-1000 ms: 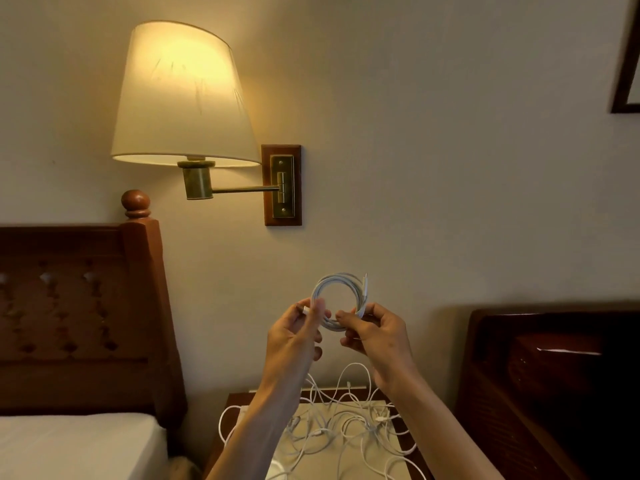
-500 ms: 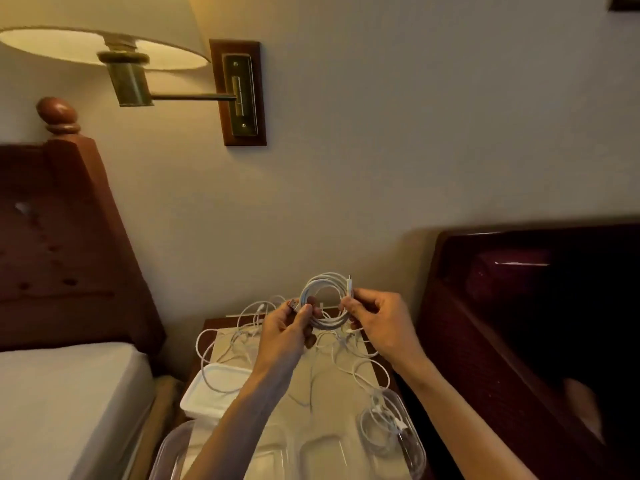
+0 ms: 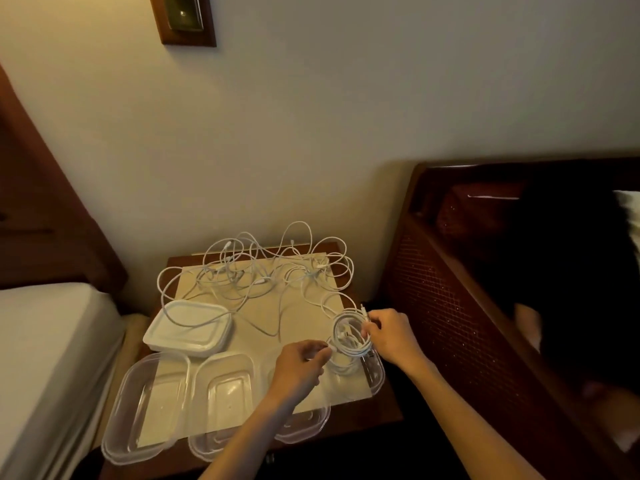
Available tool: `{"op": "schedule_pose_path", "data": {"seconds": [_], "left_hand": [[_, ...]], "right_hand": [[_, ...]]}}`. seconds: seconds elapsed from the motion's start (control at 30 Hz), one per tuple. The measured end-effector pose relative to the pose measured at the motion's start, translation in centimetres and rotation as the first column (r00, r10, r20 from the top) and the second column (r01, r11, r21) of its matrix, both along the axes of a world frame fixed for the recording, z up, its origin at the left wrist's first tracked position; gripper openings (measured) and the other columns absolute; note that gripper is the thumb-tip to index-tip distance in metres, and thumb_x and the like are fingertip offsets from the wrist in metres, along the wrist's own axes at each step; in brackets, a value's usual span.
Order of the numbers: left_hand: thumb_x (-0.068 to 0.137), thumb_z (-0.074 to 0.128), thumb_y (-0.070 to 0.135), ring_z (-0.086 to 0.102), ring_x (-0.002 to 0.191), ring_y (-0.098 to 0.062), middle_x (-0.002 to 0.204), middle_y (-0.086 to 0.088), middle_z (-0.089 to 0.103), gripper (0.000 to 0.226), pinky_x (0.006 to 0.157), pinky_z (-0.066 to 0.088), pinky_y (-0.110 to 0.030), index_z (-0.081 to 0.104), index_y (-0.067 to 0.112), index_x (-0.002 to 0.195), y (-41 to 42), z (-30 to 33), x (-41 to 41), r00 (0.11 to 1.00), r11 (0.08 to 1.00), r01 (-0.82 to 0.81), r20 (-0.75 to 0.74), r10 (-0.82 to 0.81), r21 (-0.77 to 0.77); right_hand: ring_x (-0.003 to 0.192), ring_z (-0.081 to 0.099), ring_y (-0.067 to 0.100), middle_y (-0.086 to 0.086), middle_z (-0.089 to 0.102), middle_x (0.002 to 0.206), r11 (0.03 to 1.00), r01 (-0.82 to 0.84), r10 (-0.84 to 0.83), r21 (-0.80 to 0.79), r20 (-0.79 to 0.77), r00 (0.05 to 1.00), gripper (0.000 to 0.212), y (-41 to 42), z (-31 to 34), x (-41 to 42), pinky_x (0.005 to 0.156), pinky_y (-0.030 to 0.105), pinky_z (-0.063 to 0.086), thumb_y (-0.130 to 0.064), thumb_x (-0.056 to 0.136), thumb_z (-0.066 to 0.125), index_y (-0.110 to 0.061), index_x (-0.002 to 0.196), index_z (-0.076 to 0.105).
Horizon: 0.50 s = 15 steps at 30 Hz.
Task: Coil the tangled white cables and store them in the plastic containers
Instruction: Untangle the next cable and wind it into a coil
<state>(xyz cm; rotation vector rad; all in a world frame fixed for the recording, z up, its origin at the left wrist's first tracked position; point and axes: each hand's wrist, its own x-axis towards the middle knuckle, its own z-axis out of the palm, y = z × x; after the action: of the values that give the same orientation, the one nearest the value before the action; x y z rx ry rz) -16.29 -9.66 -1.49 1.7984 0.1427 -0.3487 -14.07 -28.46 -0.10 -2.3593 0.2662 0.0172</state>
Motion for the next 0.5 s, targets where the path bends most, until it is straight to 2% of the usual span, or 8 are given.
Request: {"op": "schedule_pose_path", "data": {"seconds": [0.03, 0.1, 0.17, 0.23, 0.3, 0.37, 0.43, 0.5], "left_hand": [[0.089, 0.067, 0.021, 0.058, 0.056, -0.011, 0.076, -0.003, 0.069, 0.014, 0.053, 0.049, -0.026, 0.072, 0.013, 0.099, -0.1, -0.1, -0.1, 1.0, 0.999, 0.027, 0.012, -0.027, 0.028], [0.091, 0.065, 0.022, 0.057, 0.053, -0.008, 0.071, 0.001, 0.066, 0.014, 0.051, 0.046, -0.021, 0.071, 0.014, 0.101, -0.2, -0.3, -0.2, 0.997, 0.994, 0.069, 0.034, -0.072, 0.083], [0.09, 0.066, 0.025, 0.058, 0.053, -0.006, 0.07, 0.004, 0.066, 0.017, 0.055, 0.05, -0.024, 0.072, 0.013, 0.101, -0.3, -0.7, -0.1, 0.992, 0.985, 0.099, 0.059, -0.108, 0.139], [0.089, 0.066, 0.032, 0.063, 0.064, -0.006, 0.078, 0.007, 0.069, 0.024, 0.067, 0.053, -0.029, 0.073, 0.015, 0.105, -0.3, -1.2, -0.1, 0.982, 0.96, 0.142, 0.089, -0.168, 0.241], [0.09, 0.062, 0.036, 0.063, 0.085, -0.007, 0.09, 0.01, 0.069, 0.03, 0.075, 0.047, -0.024, 0.07, 0.019, 0.113, -0.3, -1.3, -0.4, 0.951, 0.866, 0.187, 0.136, -0.278, 0.464], [0.093, 0.056, 0.04, 0.056, 0.106, -0.01, 0.11, 0.01, 0.065, 0.035, 0.082, 0.042, -0.024, 0.061, 0.024, 0.123, -0.3, -1.1, -0.8, 0.916, 0.712, 0.128, 0.193, -0.352, 0.69], [0.095, 0.051, 0.04, 0.043, 0.121, -0.014, 0.132, 0.009, 0.052, 0.04, 0.09, 0.042, -0.028, 0.05, 0.027, 0.133, -0.5, -1.0, -0.9, 0.869, 0.624, 0.035, 0.285, -0.405, 0.781], [0.098, 0.047, 0.037, 0.031, 0.134, -0.018, 0.15, 0.01, 0.034, 0.044, 0.102, 0.036, -0.033, 0.039, 0.03, 0.14, -0.9, -1.2, -0.6, 0.775, 0.58, 0.05, 0.335, -0.536, 0.813]], "right_hand": [[0.058, 0.058, 0.001, 0.0, 0.069, 0.074, 1.0, 0.007, -0.007, 0.013, -0.009, 1.0, 0.017, -0.1, -0.5, 0.1, 0.056, 0.014, 0.045, -0.01, 0.093, 0.057, -0.014, 0.099, 0.073], [0.073, 0.065, 0.011, 0.007, 0.069, 0.087, 1.0, 0.017, -0.016, 0.017, -0.035, 0.999, 0.033, -0.2, -1.4, 0.5, 0.068, 0.023, 0.053, -0.009, 0.092, 0.056, -0.022, 0.121, 0.064], [0.086, 0.065, 0.019, 0.009, 0.067, 0.096, 0.999, 0.004, -0.006, -0.04, -0.042, 0.999, 0.037, -0.1, -2.0, 0.8, 0.078, 0.034, 0.056, -0.009, 0.091, 0.053, -0.025, 0.123, 0.063], [0.089, 0.064, 0.02, 0.006, 0.067, 0.102, 0.991, -0.031, 0.03, -0.128, -0.013, 0.999, 0.035, 0.2, -2.4, 0.9, 0.079, 0.035, 0.056, -0.007, 0.091, 0.051, -0.024, 0.118, 0.066], [0.089, 0.061, 0.02, 0.003, 0.061, 0.105, 0.964, -0.08, 0.086, -0.252, 0.009, 0.996, 0.032, 0.8, -3.0, 0.7, 0.073, 0.03, 0.052, -0.009, 0.094, 0.048, -0.023, 0.117, 0.066], [0.093, 0.057, 0.02, 0.004, 0.056, 0.111, 0.912, -0.117, 0.137, -0.393, 0.022, 0.99, 0.033, 1.4, -3.9, 0.5, 0.07, 0.027, 0.044, -0.013, 0.098, 0.041, -0.023, 0.123, 0.061], [0.105, 0.052, 0.021, 0.004, 0.056, 0.119, 0.843, -0.152, 0.182, -0.515, 0.008, 0.983, 0.034, 1.9, -4.6, 0.4, 0.077, 0.029, 0.046, -0.015, 0.1, 0.04, -0.022, 0.129, 0.056], [0.115, 0.046, 0.023, 0.003, 0.056, 0.125, 0.772, -0.191, 0.217, -0.606, -0.031, 0.976, 0.034, 2.0, -5.3, 0.3, 0.088, 0.034, 0.044, -0.022, 0.098, 0.048, -0.02, 0.132, 0.053]]}}
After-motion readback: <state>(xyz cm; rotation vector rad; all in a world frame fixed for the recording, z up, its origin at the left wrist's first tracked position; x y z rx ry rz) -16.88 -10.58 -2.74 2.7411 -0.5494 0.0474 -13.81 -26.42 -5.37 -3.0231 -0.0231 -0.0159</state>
